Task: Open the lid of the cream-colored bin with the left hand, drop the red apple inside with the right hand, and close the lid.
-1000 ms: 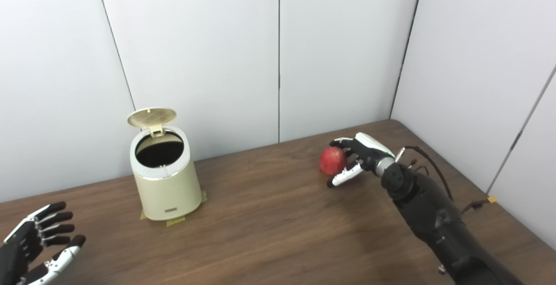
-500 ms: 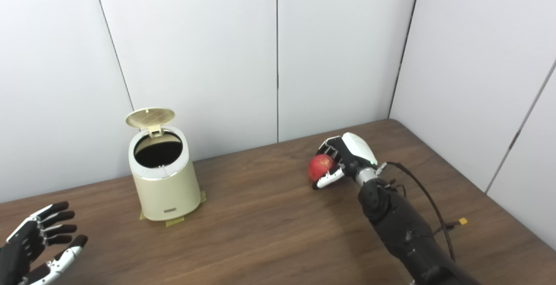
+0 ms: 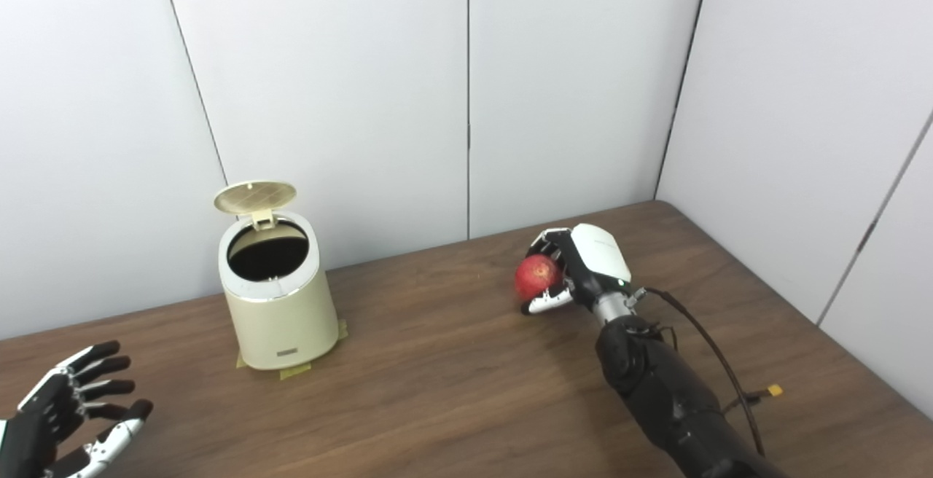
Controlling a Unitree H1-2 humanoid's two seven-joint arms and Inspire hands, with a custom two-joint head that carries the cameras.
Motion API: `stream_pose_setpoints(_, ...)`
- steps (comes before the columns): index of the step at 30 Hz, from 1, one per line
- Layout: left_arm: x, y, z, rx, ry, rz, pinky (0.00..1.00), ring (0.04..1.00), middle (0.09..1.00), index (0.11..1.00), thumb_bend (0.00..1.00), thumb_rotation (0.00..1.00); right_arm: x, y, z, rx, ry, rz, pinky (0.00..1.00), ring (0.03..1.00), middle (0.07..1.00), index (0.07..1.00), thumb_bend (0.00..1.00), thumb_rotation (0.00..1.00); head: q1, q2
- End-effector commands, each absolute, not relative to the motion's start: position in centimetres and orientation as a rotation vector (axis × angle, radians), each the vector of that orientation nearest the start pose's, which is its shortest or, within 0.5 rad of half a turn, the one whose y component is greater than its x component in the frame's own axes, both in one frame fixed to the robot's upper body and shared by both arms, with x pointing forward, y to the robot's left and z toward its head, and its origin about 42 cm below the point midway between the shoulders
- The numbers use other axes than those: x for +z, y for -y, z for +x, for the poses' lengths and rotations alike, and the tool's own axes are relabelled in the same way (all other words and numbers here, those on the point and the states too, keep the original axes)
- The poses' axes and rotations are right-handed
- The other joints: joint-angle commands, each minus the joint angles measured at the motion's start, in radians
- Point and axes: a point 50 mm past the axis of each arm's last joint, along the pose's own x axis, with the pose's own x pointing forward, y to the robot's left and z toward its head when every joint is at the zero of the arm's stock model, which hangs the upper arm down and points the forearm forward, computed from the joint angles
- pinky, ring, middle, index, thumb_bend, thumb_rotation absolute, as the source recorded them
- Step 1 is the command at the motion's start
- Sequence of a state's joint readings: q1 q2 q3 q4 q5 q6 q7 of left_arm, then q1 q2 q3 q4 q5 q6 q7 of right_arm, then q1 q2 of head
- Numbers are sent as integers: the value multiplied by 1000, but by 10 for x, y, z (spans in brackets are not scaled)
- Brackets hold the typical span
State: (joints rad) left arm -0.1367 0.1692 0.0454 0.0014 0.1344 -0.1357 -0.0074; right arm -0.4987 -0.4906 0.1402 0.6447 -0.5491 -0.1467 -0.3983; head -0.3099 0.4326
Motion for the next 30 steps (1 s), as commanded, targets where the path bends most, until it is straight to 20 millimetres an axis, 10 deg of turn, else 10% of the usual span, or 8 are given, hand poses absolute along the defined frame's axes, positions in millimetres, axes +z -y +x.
stream_pose_setpoints(1, 166, -262, 336, -5, 353, 306, 558, 657, 744, 785, 566, 0, 212, 362, 450, -285, 382, -1026, 341, 399, 454, 495, 531, 0, 27, -2)
stream_pose_setpoints(16, 133, -224, 345, -21, 291, 265, 555, 671, 737, 778, 688, 0, 282, 294, 457, -158, 537, -952, 314, 361, 437, 506, 529, 0, 298, -46)
stream_pose_setpoints(21, 130, -215, 346, -20, 292, 267, 549, 679, 750, 782, 696, 5, 303, 262, 466, -94, 601, -879, 804, 445, 437, 507, 523, 0, 336, -48)
stream_pose_setpoints(25, 130, -209, 346, -18, 293, 271, 549, 682, 754, 783, 699, 28, 318, 237, 470, -14, 615, -841, 316, 387, 461, 533, 515, 0, 351, -47)
stream_pose_setpoints(30, 131, -207, 346, -15, 303, 266, 531, 671, 751, 779, 695, 26, 327, 214, 470, 9, 621, -812, 284, 377, 464, 544, 513, 0, 351, -43)
